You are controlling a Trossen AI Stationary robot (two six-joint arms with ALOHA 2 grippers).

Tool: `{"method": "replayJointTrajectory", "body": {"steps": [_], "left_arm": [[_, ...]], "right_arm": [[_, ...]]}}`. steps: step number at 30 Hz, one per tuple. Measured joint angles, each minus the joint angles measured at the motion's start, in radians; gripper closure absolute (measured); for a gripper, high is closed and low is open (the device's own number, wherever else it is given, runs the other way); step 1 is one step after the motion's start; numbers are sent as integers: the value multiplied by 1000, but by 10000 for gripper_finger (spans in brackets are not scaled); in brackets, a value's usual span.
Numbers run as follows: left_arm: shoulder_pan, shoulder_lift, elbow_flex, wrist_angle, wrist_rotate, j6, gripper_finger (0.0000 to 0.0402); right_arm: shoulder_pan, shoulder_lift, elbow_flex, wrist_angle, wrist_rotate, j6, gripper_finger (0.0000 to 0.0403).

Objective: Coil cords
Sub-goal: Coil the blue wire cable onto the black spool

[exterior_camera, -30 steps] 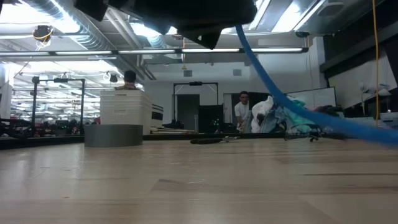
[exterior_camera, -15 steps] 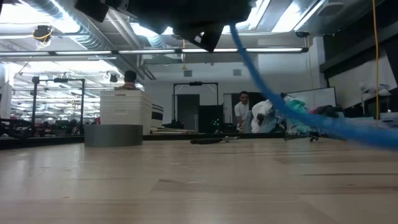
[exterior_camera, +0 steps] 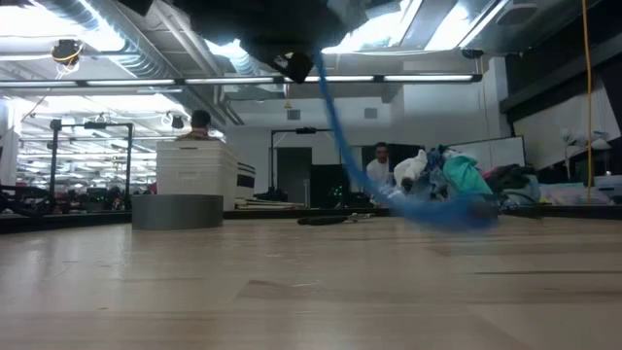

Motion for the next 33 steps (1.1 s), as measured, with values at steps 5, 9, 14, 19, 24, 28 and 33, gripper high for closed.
{"method": "replayJointTrajectory", "body": {"steps": [5, 9, 14, 19, 24, 28, 33], "left_arm": [[-1, -26, 0, -82, -20, -50, 396], [-2, -39, 0, -144, -21, -84, 396], [-4, -63, 0, -201, -24, -113, 396], [-17, -81, 0, -224, -30, -124, 396], [-26, -109, 0, -256, -51, -137, 396], [-38, -140, 0, -291, -102, -155, 396], [-58, -174, 0, -295, -155, -145, 396]], "right_arm": [[0, 0, 0, -21, 9, 18, 402], [0, 0, 1, -66, 25, 43, 402], [0, 0, 1, -91, 44, 60, 402], [0, 0, 1, -121, 44, 80, 402], [0, 0, 1, -148, 47, 99, 402], [0, 0, 1, -156, 54, 114, 402], [0, 0, 2, -154, 54, 118, 402]]}}
